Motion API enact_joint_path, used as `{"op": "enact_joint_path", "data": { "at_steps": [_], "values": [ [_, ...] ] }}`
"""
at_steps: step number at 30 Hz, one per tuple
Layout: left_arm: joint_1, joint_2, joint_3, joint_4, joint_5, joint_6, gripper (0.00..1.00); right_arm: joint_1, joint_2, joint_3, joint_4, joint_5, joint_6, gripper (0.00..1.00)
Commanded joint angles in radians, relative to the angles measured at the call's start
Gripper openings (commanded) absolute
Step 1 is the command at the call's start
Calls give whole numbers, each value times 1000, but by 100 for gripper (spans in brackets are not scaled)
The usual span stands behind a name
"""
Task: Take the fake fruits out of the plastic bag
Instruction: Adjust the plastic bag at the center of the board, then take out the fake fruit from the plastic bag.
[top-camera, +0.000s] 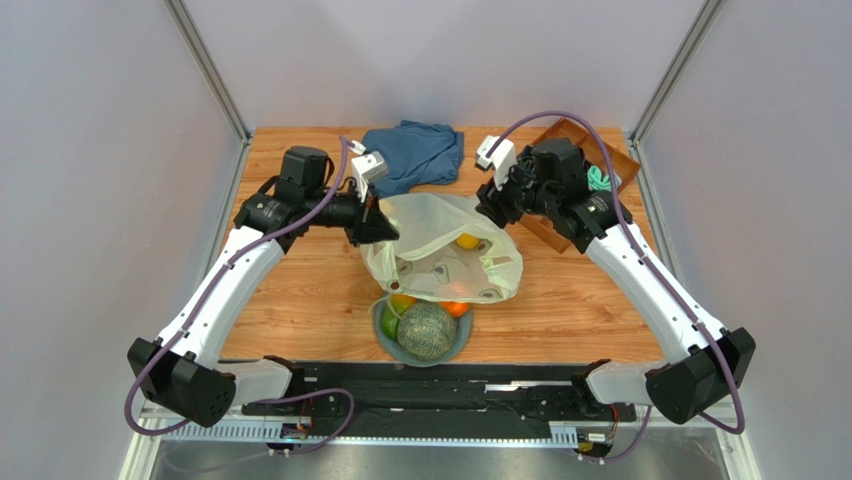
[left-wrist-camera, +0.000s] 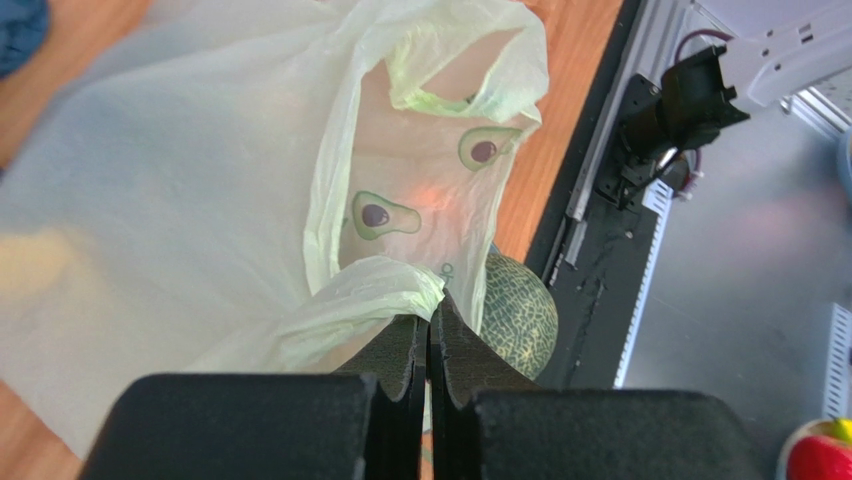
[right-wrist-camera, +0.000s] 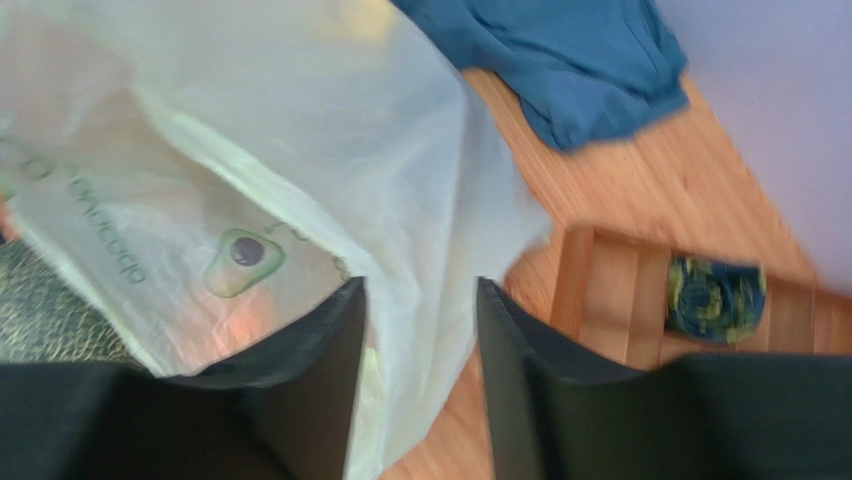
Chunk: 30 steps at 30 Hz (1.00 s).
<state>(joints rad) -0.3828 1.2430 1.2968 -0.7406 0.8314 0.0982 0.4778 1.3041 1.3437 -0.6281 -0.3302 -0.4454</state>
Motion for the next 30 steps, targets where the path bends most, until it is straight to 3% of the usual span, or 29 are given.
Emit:
{"op": "enact_joint_path", "data": {
  "at_steps": [1,8,11,14,17,18,24,25,30],
  "values": [
    [1,-14,65,61,-63,-29,0,59,87,-6,-88,-234,-183,39],
    [8,-4,81,38,-118,-49,0,71,265,55,-234,-309,-318,27],
    [15,-5,81,33,-114,-54,0,73,306,46,-214,-244,-331,27],
    [16,-4,84,29,-107,-51,0,73,366,37,-162,-80,-336,27],
    [16,3,87,23,-91,-38,0,70,429,41,-64,58,-294,42],
    [16,3,85,17,-87,-37,0,70,445,41,-11,88,-279,51],
    [16,7,75,-6,-57,-26,0,45,593,155,-1,146,-167,67],
    [16,7,73,-9,-48,-23,0,38,604,178,-2,149,-148,81],
    [16,12,68,-11,-41,-17,0,16,642,209,10,134,-142,88]
  ]
}}
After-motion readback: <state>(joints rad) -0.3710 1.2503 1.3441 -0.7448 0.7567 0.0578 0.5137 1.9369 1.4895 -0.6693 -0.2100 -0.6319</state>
